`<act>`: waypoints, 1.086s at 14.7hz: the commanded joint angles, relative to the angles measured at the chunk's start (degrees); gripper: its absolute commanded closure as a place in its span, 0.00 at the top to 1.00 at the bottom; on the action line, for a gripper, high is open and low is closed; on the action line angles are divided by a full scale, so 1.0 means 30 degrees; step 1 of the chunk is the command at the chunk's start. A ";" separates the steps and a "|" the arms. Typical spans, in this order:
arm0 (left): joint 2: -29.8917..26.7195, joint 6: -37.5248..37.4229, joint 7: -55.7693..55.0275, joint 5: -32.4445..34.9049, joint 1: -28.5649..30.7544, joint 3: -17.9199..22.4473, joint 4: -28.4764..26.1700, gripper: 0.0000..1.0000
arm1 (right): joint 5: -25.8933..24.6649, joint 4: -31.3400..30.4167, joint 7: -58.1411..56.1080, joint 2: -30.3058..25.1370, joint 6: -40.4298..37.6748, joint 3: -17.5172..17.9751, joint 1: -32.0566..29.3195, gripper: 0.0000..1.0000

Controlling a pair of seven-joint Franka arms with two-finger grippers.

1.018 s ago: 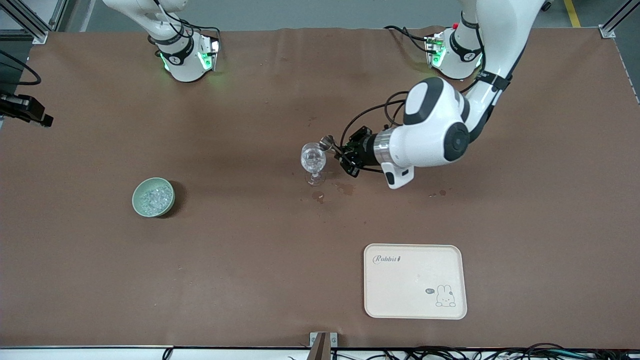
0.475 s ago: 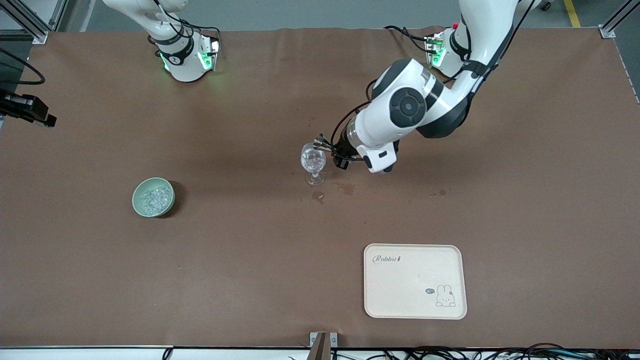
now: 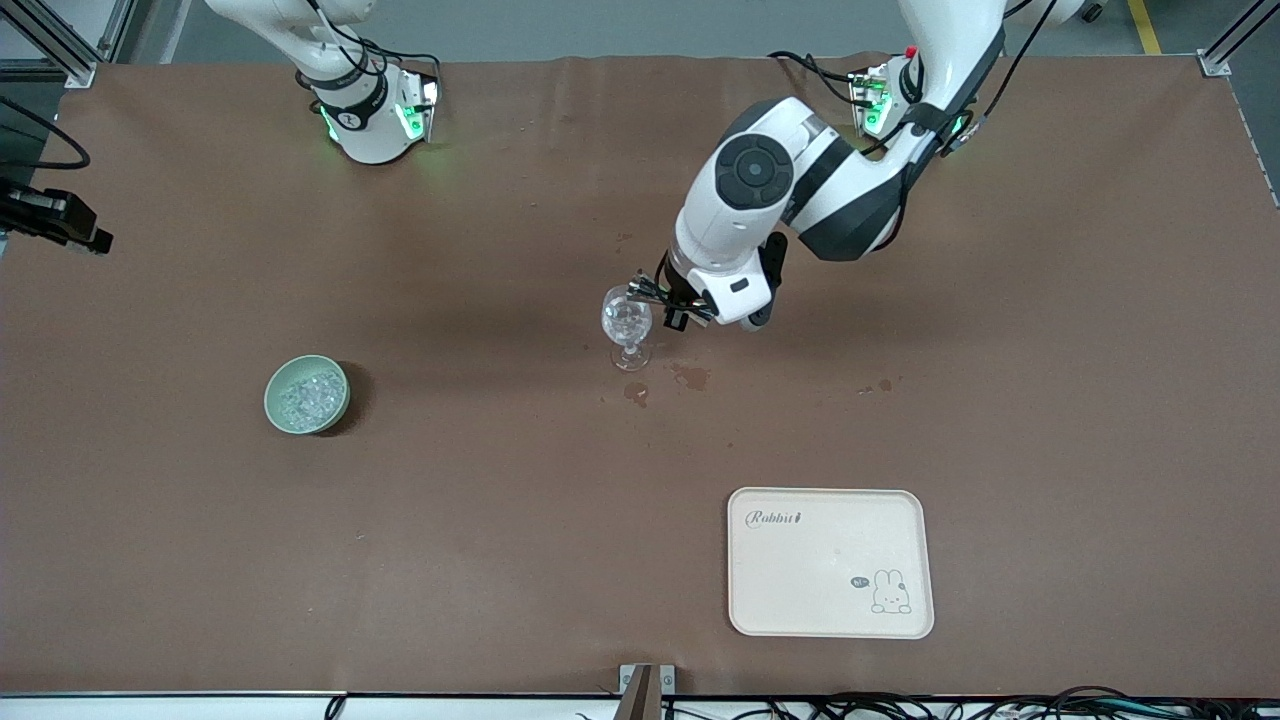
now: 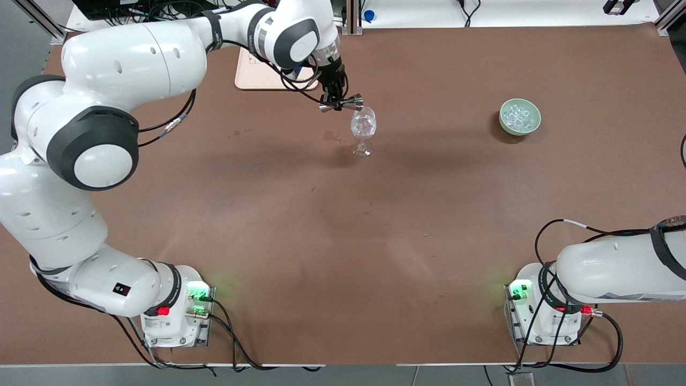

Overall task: Pour wine and add ice with both arms
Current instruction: 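Tilt the jigger over the glass rim to pour with the left gripper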

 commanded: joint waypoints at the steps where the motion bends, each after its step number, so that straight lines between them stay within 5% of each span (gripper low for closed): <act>1: -0.0198 -0.0024 -0.1068 0.1421 -0.0555 0.0180 0.0100 0.01 | 0.0251 0.0294 0.0310 0.0098 -0.0164 0.0250 -0.0310 0.01; 10: -0.0022 -0.0200 -0.3940 0.5730 -0.1699 0.0180 0.0070 0.01 | 0.0280 0.0294 0.0310 0.0127 -0.0135 0.0279 -0.0281 0.01; 14: 0.0327 -0.0200 -0.3738 0.5295 -0.1350 0.0122 0.0362 0.01 | 0.0310 0.0294 0.0310 0.0127 -0.0135 0.0279 -0.0281 0.01; 16: 0.0737 -0.0200 -0.3302 0.2233 -0.0882 0.0209 0.1091 0.01 | 0.0339 0.0294 0.0310 0.0127 -0.0135 0.0279 -0.0281 0.01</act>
